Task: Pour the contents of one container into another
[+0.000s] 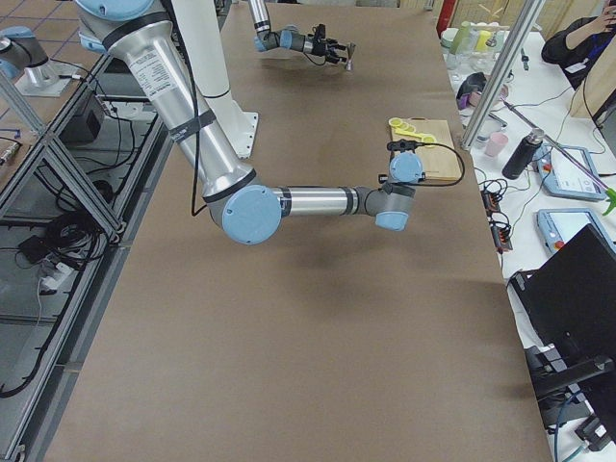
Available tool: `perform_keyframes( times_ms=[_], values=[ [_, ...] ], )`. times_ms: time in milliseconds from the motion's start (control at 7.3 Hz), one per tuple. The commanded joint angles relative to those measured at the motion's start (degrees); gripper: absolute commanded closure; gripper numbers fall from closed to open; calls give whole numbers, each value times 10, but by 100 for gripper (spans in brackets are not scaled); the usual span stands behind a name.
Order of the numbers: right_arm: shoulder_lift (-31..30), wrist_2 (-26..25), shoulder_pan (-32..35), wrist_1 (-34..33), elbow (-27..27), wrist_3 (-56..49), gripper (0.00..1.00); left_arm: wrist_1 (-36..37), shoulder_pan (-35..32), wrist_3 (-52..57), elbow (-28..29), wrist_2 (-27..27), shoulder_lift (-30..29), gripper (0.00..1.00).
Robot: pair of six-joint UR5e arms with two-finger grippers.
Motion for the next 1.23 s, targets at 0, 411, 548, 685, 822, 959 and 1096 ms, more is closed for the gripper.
perform_keyframes(
  times_ms=[0, 411, 548, 685, 822, 959, 1096],
  values=[
    [-9, 6, 18, -23, 32, -1, 100, 33, 0, -44, -7, 9, -7, 7],
    [-14, 0, 32, -29, 31, -4, 100, 33, 0, -45, -7, 5, -14, 24],
    [-13, 0, 36, -31, 32, -4, 100, 34, -1, -45, -7, 5, -15, 37],
    [-14, 3, 38, -42, 43, -4, 100, 34, -1, -45, -7, 5, -16, 42],
    [-14, 5, 40, -71, 66, -4, 100, 34, -1, -45, -7, 4, -18, 45],
    [-15, 6, 41, -92, 82, -4, 100, 34, -2, -45, -7, 3, -19, 50],
    [-21, 7, 52, -96, 92, -5, 100, 35, -2, -45, -7, -1, -20, 52]
  ],
)
